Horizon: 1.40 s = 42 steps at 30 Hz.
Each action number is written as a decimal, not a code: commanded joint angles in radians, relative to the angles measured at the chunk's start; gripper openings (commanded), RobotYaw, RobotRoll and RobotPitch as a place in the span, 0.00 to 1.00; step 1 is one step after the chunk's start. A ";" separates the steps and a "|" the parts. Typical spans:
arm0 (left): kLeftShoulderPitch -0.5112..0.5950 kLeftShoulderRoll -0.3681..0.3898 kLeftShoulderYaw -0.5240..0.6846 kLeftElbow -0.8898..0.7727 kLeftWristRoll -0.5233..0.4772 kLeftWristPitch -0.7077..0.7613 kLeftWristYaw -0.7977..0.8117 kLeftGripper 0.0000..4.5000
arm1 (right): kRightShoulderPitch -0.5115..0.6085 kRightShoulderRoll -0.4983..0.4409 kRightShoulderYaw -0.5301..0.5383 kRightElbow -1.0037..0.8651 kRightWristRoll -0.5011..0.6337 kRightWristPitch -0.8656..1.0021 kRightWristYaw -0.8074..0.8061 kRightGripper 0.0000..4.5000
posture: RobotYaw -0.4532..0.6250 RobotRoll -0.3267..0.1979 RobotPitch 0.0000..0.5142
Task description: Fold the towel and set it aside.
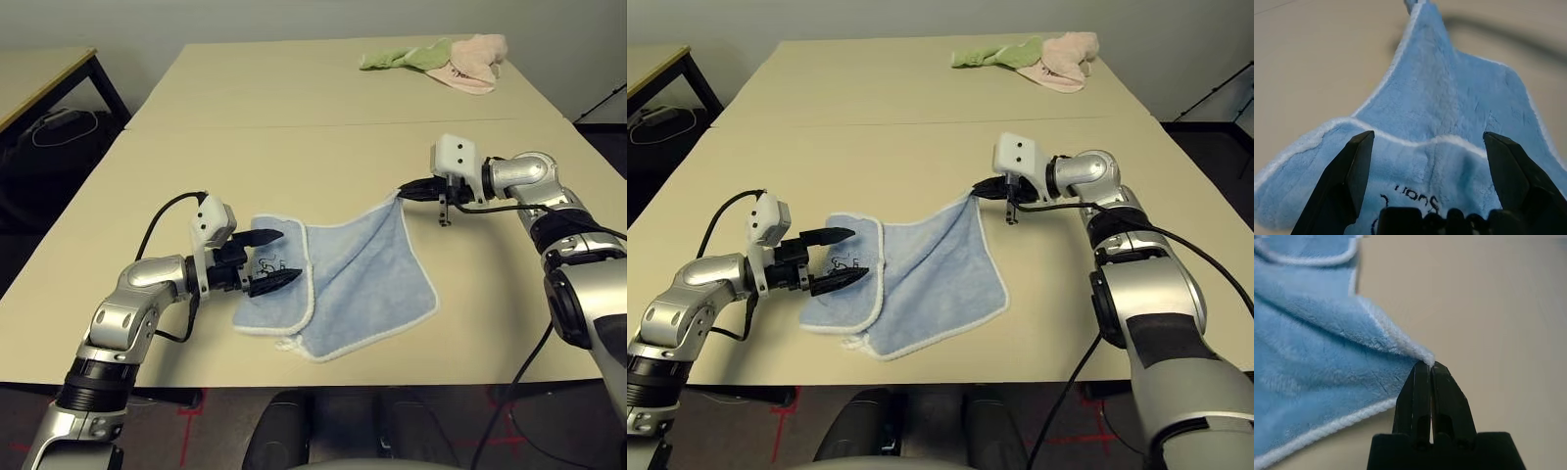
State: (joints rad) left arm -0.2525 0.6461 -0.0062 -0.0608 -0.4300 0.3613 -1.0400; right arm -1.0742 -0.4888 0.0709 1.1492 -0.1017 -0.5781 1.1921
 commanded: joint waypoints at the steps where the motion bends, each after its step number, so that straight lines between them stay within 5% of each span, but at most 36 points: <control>1: -0.010 -0.004 0.002 0.013 0.013 -0.012 0.007 1.00 | -0.004 0.023 -0.043 -0.042 0.051 -0.035 -0.085 0.01 | 0.46 0.62 0.08; 32: -0.111 -0.091 -0.037 0.119 0.050 0.000 0.055 1.00 | -0.208 0.088 0.004 -0.014 -0.107 -0.447 -0.717 0.01 | 0.45 0.62 0.03; 42: -0.134 -0.114 -0.039 0.146 0.060 -0.006 0.062 1.00 | -0.260 0.017 0.076 -0.008 -0.335 -0.478 -1.053 0.01 | 0.45 0.62 0.03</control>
State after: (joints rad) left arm -0.3806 0.5310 -0.0301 0.0650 -0.3878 0.3554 -0.9821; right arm -1.3130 -0.4534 0.1207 1.1419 -0.3894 -1.0350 0.1927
